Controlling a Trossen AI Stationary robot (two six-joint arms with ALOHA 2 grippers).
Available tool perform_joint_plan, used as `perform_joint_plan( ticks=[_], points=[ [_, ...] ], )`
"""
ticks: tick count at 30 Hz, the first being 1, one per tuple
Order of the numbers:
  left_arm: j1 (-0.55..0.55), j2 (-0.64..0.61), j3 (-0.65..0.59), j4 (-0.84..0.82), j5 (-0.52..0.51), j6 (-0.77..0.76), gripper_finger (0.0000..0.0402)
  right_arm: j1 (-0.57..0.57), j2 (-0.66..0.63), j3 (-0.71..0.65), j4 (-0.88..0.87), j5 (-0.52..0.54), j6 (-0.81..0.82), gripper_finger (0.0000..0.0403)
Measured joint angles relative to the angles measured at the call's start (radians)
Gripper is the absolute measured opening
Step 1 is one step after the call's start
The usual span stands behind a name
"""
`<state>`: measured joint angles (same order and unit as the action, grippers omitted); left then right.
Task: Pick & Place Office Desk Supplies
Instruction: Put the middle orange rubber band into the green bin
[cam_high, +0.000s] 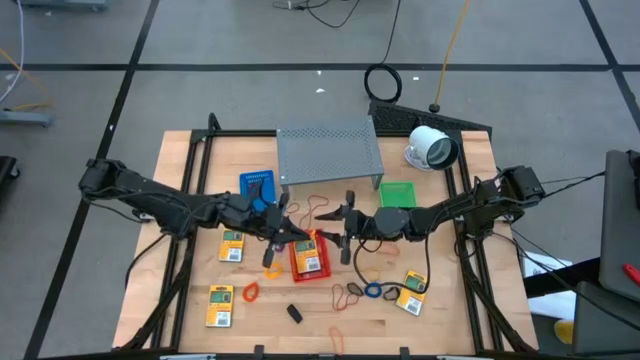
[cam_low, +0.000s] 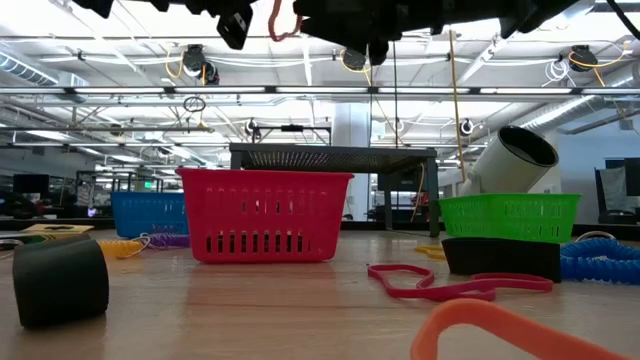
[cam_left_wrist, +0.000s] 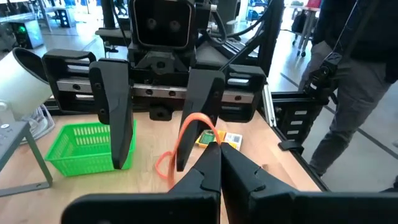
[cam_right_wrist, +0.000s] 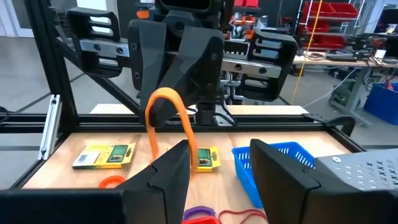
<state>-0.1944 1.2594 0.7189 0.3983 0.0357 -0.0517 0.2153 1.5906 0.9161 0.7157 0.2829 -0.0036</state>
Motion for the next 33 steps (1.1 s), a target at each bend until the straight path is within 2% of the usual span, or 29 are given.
perform_joint_plan(
  ticks=[18, 23, 30, 33],
  points=[
    [0.000, 0.000, 0.000, -0.003, 0.001, -0.001, 0.0001, 0.000, 0.000, 0.000, 0.003, 0.000, 0.000, 0.0148],
    [0.000, 0.000, 0.000, -0.003, 0.001, -0.001, 0.0001, 0.000, 0.000, 0.000, 0.002, 0.000, 0.000, 0.0108],
    [0.000, 0.000, 0.000, -0.004, 0.001, -0.001, 0.0001, 0.000, 0.000, 0.000, -0.002, -0.001, -0.008, 0.0014],
    [0.000, 0.000, 0.000, -0.006, 0.001, 0.002, 0.0001, 0.000, 0.000, 0.000, -0.013, -0.001, -0.015, 0.0006]
  ],
)
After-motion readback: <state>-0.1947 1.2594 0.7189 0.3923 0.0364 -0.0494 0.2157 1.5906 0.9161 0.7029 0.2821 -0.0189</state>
